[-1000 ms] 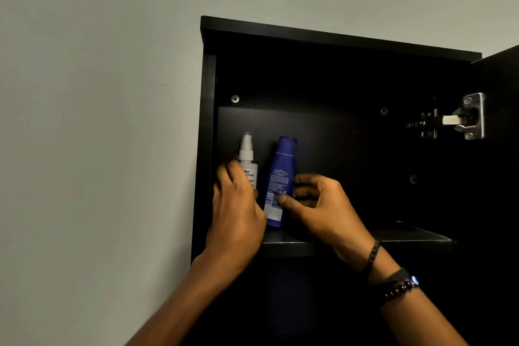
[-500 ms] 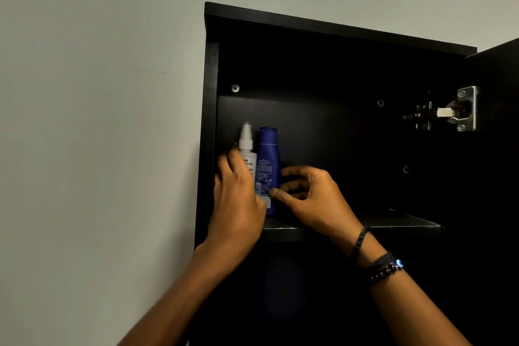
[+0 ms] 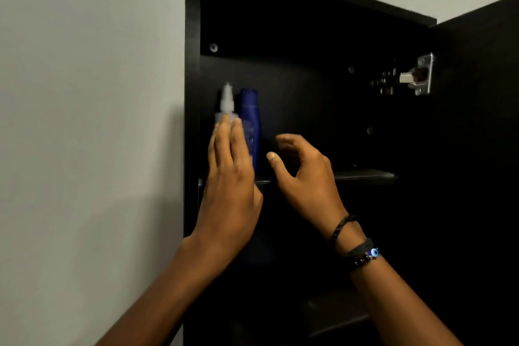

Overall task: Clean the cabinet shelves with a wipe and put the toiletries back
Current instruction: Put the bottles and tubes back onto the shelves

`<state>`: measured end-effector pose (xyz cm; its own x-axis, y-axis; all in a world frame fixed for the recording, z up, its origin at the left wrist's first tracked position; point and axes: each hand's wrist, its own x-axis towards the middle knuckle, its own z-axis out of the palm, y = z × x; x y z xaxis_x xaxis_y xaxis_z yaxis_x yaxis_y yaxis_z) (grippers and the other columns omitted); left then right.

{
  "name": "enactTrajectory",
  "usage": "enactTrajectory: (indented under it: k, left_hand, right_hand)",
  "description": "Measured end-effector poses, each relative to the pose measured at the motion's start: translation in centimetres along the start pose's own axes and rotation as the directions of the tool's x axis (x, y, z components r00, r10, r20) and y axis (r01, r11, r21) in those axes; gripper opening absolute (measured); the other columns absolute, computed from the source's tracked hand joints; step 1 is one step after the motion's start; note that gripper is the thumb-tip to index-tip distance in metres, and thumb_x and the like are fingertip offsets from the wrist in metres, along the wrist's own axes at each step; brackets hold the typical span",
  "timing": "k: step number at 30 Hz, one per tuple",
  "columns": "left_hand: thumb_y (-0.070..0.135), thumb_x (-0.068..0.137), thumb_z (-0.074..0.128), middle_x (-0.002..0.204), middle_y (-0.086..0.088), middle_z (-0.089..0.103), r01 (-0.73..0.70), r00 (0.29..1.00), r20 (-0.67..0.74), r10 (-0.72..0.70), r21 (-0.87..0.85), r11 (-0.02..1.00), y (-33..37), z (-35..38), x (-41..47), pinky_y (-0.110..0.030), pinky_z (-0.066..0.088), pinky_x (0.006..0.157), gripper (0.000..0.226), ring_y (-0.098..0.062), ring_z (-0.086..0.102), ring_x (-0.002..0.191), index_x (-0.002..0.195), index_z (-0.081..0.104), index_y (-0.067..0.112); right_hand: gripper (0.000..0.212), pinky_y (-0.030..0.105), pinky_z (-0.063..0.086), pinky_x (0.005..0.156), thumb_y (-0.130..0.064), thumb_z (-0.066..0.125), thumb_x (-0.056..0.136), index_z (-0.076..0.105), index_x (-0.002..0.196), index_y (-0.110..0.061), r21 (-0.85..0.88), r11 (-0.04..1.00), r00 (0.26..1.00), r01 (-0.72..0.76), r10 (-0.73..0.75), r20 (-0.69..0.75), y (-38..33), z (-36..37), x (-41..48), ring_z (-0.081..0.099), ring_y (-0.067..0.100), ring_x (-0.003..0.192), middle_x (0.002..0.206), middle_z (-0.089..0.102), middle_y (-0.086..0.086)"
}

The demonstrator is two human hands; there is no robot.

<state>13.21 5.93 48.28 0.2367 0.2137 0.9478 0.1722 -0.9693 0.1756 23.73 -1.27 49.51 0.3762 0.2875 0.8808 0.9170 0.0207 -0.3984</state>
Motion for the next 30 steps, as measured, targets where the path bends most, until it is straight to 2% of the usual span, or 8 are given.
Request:
enactTrajectory:
  k: [3,8,13,17,20,22,26,30]
  left_hand:
    - [-0.017,0.076,0.050,0.153,-0.018,0.020,-0.047,0.998,0.039,0.051,-0.100,0.994,0.8,0.0,-3.3,-0.035,0.018,0.118,0.076,-0.028,0.017,0.144,0.145,0.024,0.001]
    - [-0.018,0.082,0.048,0.153,-0.014,0.022,-0.041,0.982,0.168,0.087,-0.263,0.964,1.6,0.1,-10.9,-0.030,0.014,0.118,0.068,-0.023,0.016,0.145,0.144,0.028,0.003]
    - [-0.010,0.090,0.046,0.152,-0.013,0.025,0.106,0.927,0.371,0.052,-0.394,0.913,1.7,0.6,-19.9,-0.012,0.012,0.115,0.057,-0.023,0.022,0.142,0.143,0.031,0.004]
    - [-0.006,0.092,0.046,0.147,-0.013,0.033,0.274,0.846,0.533,-0.004,-0.429,0.861,1.5,1.5,-28.6,-0.011,0.016,0.112,0.052,-0.018,0.029,0.137,0.141,0.035,0.004]
    - [-0.008,0.089,0.045,0.142,-0.012,0.038,0.388,0.739,0.673,-0.038,-0.379,0.840,1.4,2.4,-35.3,-0.004,0.015,0.107,0.053,-0.017,0.034,0.132,0.139,0.036,0.005]
    - [0.000,0.091,0.044,0.141,-0.009,0.039,0.490,0.615,0.785,-0.080,-0.301,0.818,1.2,3.1,-39.4,-0.001,0.015,0.104,0.051,-0.019,0.037,0.131,0.140,0.036,0.008]
    - [0.006,0.094,0.046,0.140,-0.010,0.040,0.590,0.341,0.928,-0.149,-0.089,0.802,0.2,5.0,-46.4,-0.025,0.033,0.104,0.049,-0.025,0.043,0.128,0.141,0.035,0.007]
    - [0.013,0.095,0.047,0.142,-0.013,0.040,0.574,0.195,0.962,-0.192,0.047,0.817,-0.1,8.0,-49.5,-0.036,0.037,0.102,0.048,-0.029,0.046,0.125,0.141,0.036,0.006]
  right_hand:
    - [0.035,0.017,0.042,0.098,-0.021,0.061,0.089,0.057,0.123,-0.016,-0.031,0.999,0.997,0.027,-0.029,-0.076,-0.6,-0.6,-3.7,0.055,0.005,0.115,0.123,0.061,-0.003]
    - [0.041,0.010,0.034,0.104,-0.016,0.060,0.091,0.051,0.130,-0.013,-0.035,0.993,0.988,-0.111,0.106,-0.108,-0.4,-0.7,-12.1,0.046,0.003,0.126,0.134,0.052,-0.002]
    - [0.047,0.007,0.034,0.102,-0.017,0.060,0.091,0.045,0.135,-0.013,-0.055,0.938,0.939,-0.342,0.340,-0.040,1.3,-0.1,-22.2,0.044,0.001,0.126,0.136,0.050,-0.002]
    - [0.053,0.018,0.037,0.107,-0.019,0.062,0.089,0.042,0.137,-0.014,-0.118,0.837,0.842,-0.534,0.539,0.013,3.9,-0.2,-31.3,0.044,0.003,0.128,0.138,0.048,-0.002]
    - [0.056,0.032,0.040,0.108,-0.020,0.064,0.086,0.040,0.137,-0.018,-0.143,0.691,0.694,-0.708,0.719,0.038,6.7,-0.5,-38.3,0.045,0.007,0.129,0.138,0.048,-0.002]
    - [0.058,0.036,0.043,0.107,-0.020,0.067,0.085,0.040,0.136,-0.021,-0.171,0.576,0.579,-0.799,0.814,0.036,8.5,-1.0,-42.3,0.048,0.009,0.127,0.137,0.049,-0.002]
    - [0.062,0.039,0.044,0.105,-0.013,0.071,0.081,0.041,0.135,-0.019,-0.252,0.371,0.374,-0.894,0.927,0.040,11.9,-1.9,-47.3,0.051,0.018,0.124,0.135,0.052,0.003]
    - [0.062,0.034,0.042,0.106,-0.016,0.070,0.082,0.040,0.136,-0.014,-0.370,0.333,0.315,-0.867,0.943,0.112,15.6,-1.6,-49.2,0.048,0.022,0.128,0.139,0.049,0.006]
